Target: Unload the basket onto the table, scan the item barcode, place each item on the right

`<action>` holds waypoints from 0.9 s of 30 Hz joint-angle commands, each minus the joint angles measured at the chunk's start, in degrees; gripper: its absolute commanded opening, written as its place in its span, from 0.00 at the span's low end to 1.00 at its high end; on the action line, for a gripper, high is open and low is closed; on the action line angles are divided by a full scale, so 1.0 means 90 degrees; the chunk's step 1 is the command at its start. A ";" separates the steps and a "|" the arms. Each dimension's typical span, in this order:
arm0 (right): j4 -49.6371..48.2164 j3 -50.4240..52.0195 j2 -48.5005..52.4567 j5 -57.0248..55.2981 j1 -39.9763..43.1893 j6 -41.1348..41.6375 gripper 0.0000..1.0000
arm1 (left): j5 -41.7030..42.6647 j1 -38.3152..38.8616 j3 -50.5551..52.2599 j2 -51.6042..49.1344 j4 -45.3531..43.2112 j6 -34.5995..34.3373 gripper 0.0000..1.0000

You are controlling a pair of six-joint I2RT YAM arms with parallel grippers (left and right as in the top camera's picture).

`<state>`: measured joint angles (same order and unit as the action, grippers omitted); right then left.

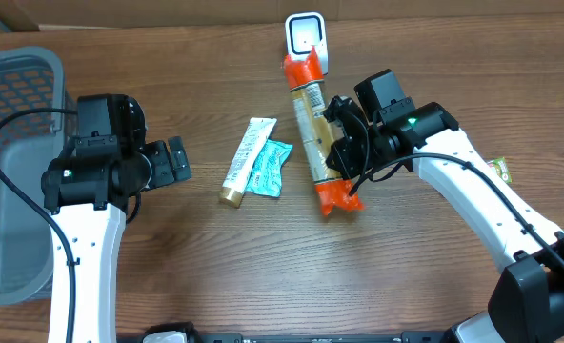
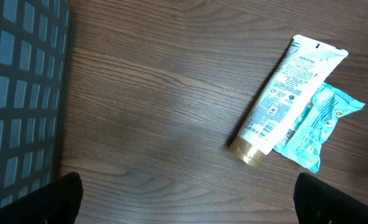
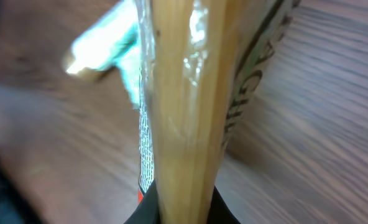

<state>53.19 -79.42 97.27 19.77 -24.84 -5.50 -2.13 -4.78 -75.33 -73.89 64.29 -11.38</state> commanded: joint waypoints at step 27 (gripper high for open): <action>0.0648 -0.0141 0.1838 -0.5175 -0.1979 0.1277 0.56 | 0.0024 -0.0039 0.0022 0.0044 -0.0002 0.0121 1.00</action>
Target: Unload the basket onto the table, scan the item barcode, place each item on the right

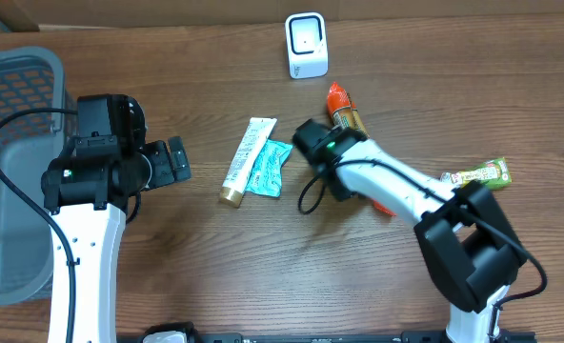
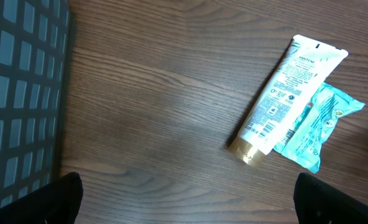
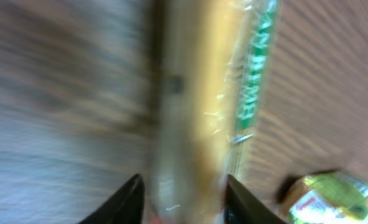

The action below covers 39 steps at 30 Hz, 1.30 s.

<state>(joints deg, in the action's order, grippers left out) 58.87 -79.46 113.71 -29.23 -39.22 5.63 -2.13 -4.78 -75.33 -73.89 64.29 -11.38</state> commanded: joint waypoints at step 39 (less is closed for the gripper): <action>-0.0029 -0.0568 0.0726 0.5428 0.2669 -0.2132 0.64 | 0.0027 -0.0039 0.0022 0.0044 -0.0002 0.0121 1.00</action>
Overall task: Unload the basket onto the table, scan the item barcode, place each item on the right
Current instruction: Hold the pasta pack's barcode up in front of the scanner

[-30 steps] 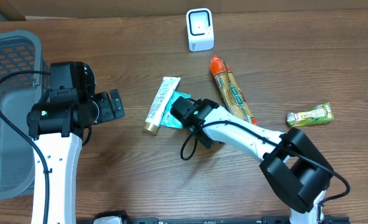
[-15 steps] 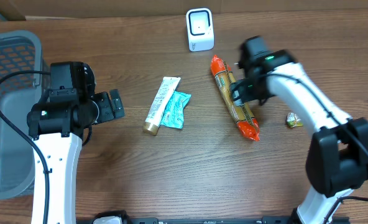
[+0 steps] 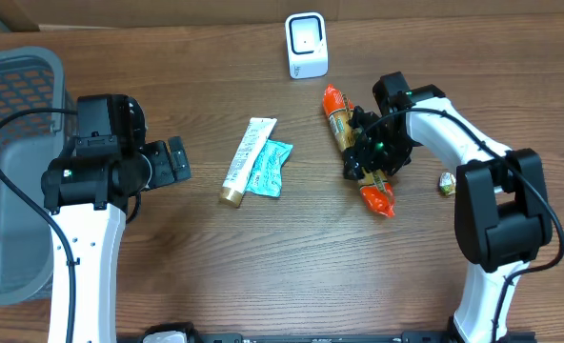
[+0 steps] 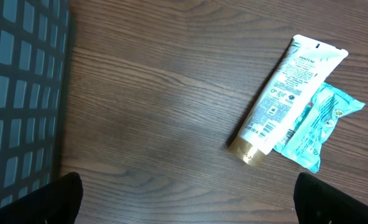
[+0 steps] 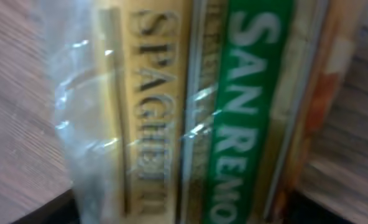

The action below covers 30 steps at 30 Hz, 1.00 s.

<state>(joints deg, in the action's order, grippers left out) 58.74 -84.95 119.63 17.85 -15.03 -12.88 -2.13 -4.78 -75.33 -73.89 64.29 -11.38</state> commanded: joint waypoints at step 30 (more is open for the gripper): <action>-0.1355 -0.2361 -0.0041 -0.6596 -0.1462 0.1773 0.04 | 0.0027 -0.0039 0.0022 0.0044 -0.0002 0.0121 0.99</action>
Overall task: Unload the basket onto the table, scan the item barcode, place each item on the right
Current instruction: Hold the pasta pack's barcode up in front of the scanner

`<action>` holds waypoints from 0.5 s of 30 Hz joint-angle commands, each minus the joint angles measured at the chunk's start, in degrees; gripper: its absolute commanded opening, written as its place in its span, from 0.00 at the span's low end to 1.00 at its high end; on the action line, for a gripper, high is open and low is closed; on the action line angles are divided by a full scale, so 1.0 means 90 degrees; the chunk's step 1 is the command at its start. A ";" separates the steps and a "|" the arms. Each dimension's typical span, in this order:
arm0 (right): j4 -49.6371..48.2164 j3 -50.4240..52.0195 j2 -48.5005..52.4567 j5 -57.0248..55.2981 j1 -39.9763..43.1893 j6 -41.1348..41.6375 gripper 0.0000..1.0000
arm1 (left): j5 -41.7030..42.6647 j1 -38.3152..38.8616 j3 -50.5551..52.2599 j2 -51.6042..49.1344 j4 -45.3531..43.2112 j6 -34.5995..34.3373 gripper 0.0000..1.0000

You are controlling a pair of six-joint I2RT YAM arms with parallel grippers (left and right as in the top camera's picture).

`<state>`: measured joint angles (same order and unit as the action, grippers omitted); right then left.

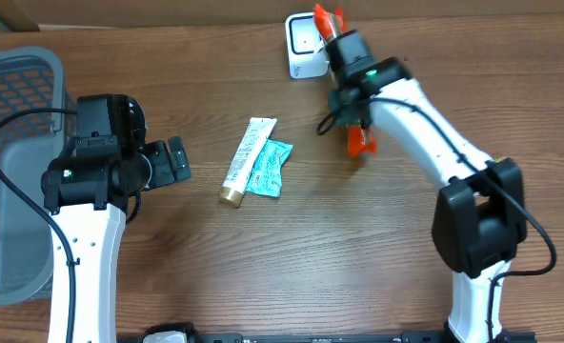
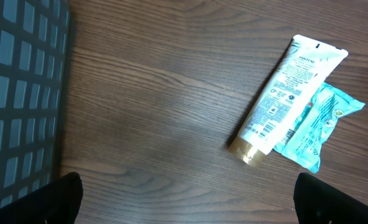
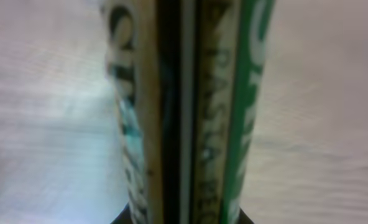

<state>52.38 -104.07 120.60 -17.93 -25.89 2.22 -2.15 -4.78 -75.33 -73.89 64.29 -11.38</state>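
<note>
A long spaghetti pack with orange ends [image 1: 358, 141] is held at the back of the table, my right gripper [image 1: 347, 100] shut on its middle. Its far orange end lies right beside the white barcode scanner [image 1: 302, 48]. In the right wrist view the pack [image 3: 190, 112] fills the middle, blurred, with the right gripper [image 3: 181, 218] closed around it at the bottom edge. My left gripper [image 1: 174, 160] hovers open at the left, well away from the pack; in the left wrist view the left gripper [image 2: 187, 205] has only bare wood between its fingertips [image 2: 66, 199].
A grey mesh basket [image 1: 15, 143] stands at the left edge. A white Pantene tube [image 1: 247, 160] with a gold cap lies mid-table, resting against a teal packet [image 1: 268, 170]; the tube [image 2: 283, 93] and packet [image 2: 317, 124] also show in the left wrist view.
My right gripper, still shut on the spaghetti pack, has gone from right of the table's middle to the back, with the pack's end now by the scanner. The left arm is unchanged.
First the right gripper held the pack with its far end at the scanner. Then the pack was away from it, lower and right of centre, and a second ago still there at another angle. Now it is back at the scanner. The left arm never moved.
</note>
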 commanded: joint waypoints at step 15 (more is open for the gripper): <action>-0.4498 -0.0231 0.0522 -0.3077 -0.0277 -0.4303 0.04 | 0.0029 -0.0039 0.0022 0.0044 -0.0002 0.0121 1.00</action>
<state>15.79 -104.05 123.04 -41.01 -28.49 -26.00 -2.13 -4.78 -75.33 -73.89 64.31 -11.38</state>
